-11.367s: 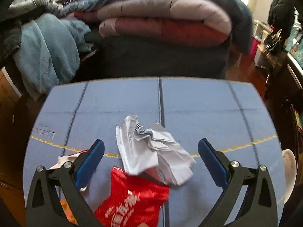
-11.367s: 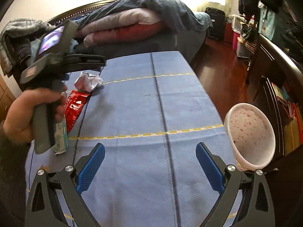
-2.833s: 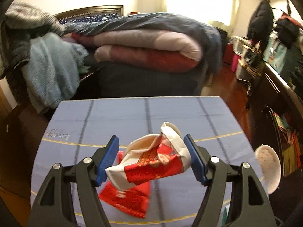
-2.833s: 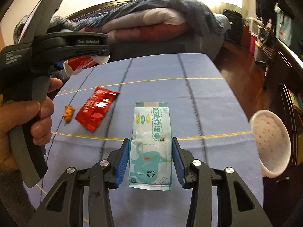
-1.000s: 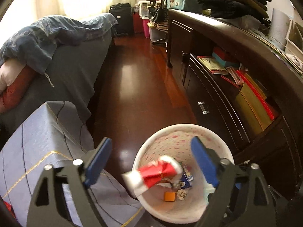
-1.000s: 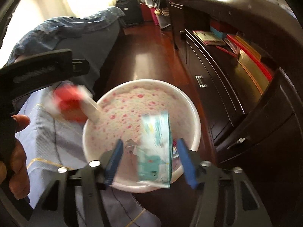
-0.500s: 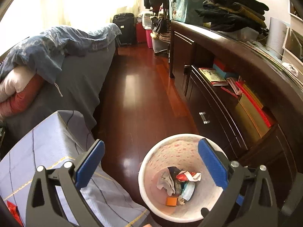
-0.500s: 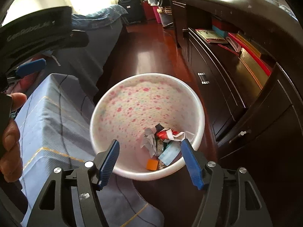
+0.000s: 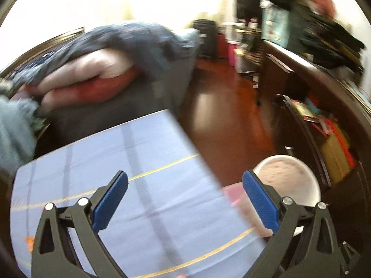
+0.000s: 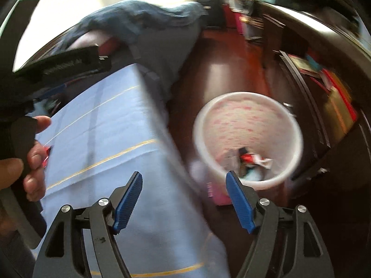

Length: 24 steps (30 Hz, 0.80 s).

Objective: Collect trash
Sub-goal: 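Grasp the orange figurine with the left tool while the right tool grasps the red snack bag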

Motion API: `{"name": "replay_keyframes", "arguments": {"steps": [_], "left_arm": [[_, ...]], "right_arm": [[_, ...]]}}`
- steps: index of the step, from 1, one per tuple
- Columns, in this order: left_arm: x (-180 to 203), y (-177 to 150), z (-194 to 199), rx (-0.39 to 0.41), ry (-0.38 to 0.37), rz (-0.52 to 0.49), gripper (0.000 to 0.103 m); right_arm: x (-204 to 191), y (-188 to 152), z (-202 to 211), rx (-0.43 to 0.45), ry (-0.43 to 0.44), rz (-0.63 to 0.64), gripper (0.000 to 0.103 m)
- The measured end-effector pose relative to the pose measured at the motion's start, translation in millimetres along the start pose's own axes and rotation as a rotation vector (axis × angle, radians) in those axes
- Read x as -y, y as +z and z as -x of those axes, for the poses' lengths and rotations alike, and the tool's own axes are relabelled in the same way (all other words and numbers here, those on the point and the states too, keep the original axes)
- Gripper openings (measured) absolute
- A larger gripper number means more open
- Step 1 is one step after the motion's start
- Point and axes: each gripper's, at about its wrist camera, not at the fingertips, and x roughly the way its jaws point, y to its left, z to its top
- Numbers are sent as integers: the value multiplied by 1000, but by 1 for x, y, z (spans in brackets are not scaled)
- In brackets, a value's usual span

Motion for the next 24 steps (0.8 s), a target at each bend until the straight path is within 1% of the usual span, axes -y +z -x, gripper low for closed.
{"name": "replay_keyframes", "arguments": {"steps": [1,3,6,7,10,13,16,19,21,24], "left_arm": [[-22,-7,5,-7,29,32,99],[-50,-13,11,-15,71,71,99],[-101,-31,23,-23,156,144,99],[-125,-40,29,-28,198,188,99],[-173,-59,40,-37,257,288,99],[-222,-81,47,-56,334,395,99],[-251,-99,49,-76,372,455,99],[-273,-116,50,-93,384,496,99],[-284,-123,50,-103,387,515,99],[-289,-129,50,-106,388,535,99]], "right_arm": [[-9,-1,0,-3,12,18,75],[-39,-5,0,-14,50,81,75],[-73,-10,-1,-26,92,152,75],[-84,-12,-1,-29,104,174,75],[-121,-19,-2,-41,144,248,75],[-151,-27,1,-49,179,311,75],[-175,-37,2,-55,203,357,75],[-192,-43,4,-64,217,388,75],[-201,-46,4,-72,220,404,75],[-208,-46,3,-80,221,419,75]]}}
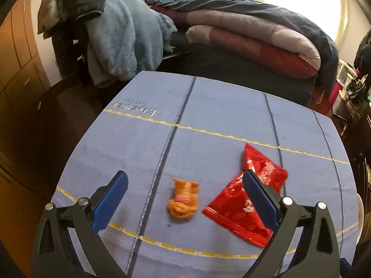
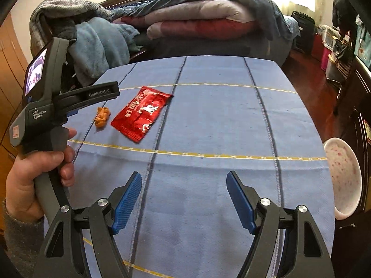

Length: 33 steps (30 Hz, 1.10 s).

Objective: Collect trash
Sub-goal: 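Grasp the orange figurine with the left tool while the right tool grasps the red snack bag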

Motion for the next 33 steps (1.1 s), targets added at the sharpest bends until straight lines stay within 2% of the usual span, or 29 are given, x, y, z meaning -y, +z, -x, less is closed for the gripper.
{"name": "replay_keyframes", "arguments": {"steps": [21,25,28,30,32,33], "left_arm": [[-8,-16,-34,-70,19,13,97],[-5,-19,-34,-57,50,-21,94],[-6,-18,-31,-42,50,-32,80],[-6,-17,-28,-32,43,-50,63],[-7,-15,-26,-31,45,-63,29],[-9,-15,-26,-32,44,-65,28]], "right_arm": [[-26,14,-21,-32,-7,26,75],[-24,17,-23,-32,-18,17,75],[-22,19,-26,-32,-21,0,75],[-20,24,-28,-32,-19,-15,75],[-21,29,-32,-34,-15,-24,75],[-22,32,-34,-33,-11,-27,75]]}}
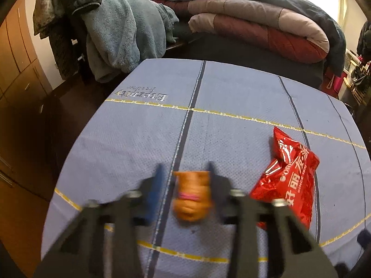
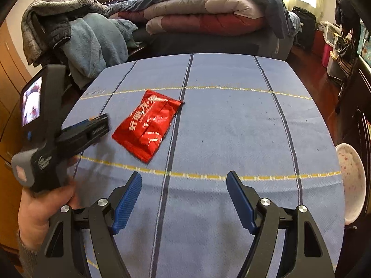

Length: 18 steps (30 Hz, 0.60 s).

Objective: Collect trash
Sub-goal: 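Grasp the orange figurine with the left tool while the right tool grasps the red snack bag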

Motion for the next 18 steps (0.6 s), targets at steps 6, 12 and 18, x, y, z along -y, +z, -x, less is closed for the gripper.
{"name": "replay_keyframes", "arguments": {"steps": [6,12,18], "left_arm": [[-32,-3,6,10,-47,51,27],[-80,-1,18,38,-13,125,27],[-108,1,21,42,-15,166,28]], "right_arm": [[-14,26,-24,-3,46,-15,75],[-40,48,-58,-14,44,-10,77],[-61,60,-84,0,-12,-20,84]]}}
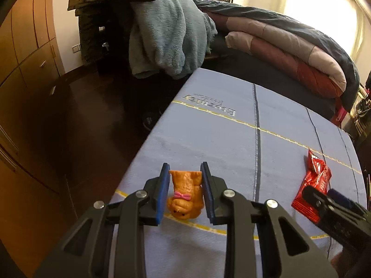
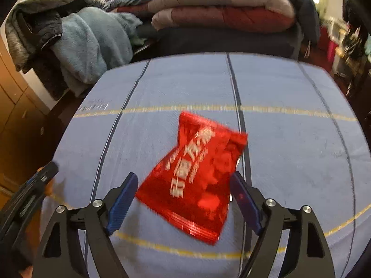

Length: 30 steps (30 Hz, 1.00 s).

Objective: Collect trash
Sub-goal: 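Grasp the orange figurine with the left tool while the right tool grasps the red snack bag, then carry the figurine and red bag over the wastebasket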

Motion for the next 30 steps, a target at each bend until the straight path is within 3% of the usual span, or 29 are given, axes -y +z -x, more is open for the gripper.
{"name": "replay_keyframes", "arguments": {"steps": [6,9,11,14,30], "left_arm": [[-4,-1,3,3,-14,0,28],[-2,-1,6,5,-16,-1,28],[0,-2,8,6,-18,-4,28],[4,-2,12,7,-27,-10,28],[34,-11,46,17,-43,-61,28]], "right_arm": [[-13,-1,-7,22,-104,55,79],[-13,-4,-3,40,-121,67,63],[-11,-4,0,47,-128,71,44],[-3,-6,7,54,-125,68,26],[33,-23,53,87,-70,4,23]]}}
